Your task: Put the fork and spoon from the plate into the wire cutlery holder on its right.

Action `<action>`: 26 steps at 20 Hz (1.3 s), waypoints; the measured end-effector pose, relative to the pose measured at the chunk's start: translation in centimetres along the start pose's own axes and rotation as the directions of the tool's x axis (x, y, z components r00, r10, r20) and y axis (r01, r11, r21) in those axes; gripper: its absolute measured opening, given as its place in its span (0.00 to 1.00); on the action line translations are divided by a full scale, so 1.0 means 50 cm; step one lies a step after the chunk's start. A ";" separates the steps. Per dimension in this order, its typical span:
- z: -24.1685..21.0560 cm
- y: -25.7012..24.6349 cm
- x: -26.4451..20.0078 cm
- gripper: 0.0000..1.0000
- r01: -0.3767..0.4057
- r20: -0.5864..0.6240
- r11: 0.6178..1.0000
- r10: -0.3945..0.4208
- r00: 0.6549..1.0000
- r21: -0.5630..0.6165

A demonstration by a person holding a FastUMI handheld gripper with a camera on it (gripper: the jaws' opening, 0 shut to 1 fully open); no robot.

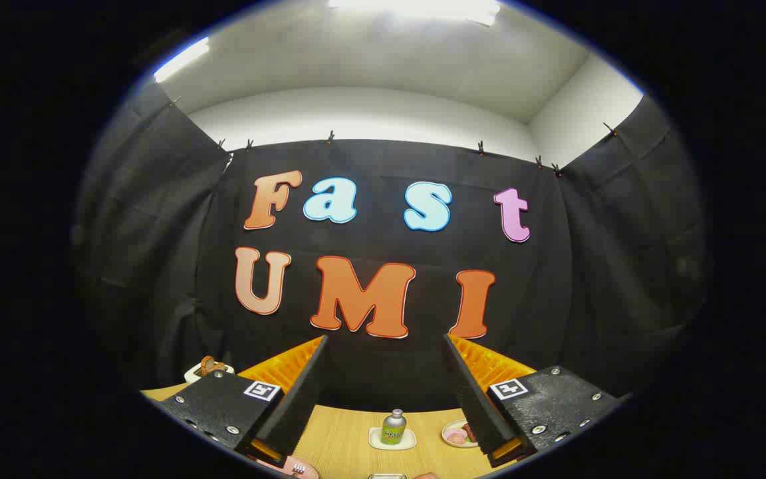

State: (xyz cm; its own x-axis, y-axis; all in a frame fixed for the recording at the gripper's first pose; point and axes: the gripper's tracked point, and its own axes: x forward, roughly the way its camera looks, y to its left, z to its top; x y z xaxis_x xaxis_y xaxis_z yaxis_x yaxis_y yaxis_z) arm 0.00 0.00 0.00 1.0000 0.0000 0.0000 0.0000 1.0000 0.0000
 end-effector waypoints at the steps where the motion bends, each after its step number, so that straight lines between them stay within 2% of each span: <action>1: 0.002 0.002 0.002 0.99 0.003 0.001 1.000 -0.003 1.000 0.000; 9: 0.022 0.057 -0.016 0.98 -0.041 0.032 0.999 0.041 0.999 0.003; 19: -0.016 0.097 -0.024 0.98 -0.057 -0.018 0.997 0.058 0.998 0.046; 22: -0.084 0.129 -0.023 0.98 -0.079 -0.126 0.993 0.089 0.988 0.083; 26: -0.214 0.183 -0.051 0.99 -0.117 -0.357 0.979 0.171 0.918 0.169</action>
State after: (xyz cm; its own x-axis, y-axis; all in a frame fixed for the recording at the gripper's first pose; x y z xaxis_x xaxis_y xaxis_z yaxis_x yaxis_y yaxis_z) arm -2.56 9.14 -10.69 0.9182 0.1712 -0.3573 -0.1168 0.9787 0.1686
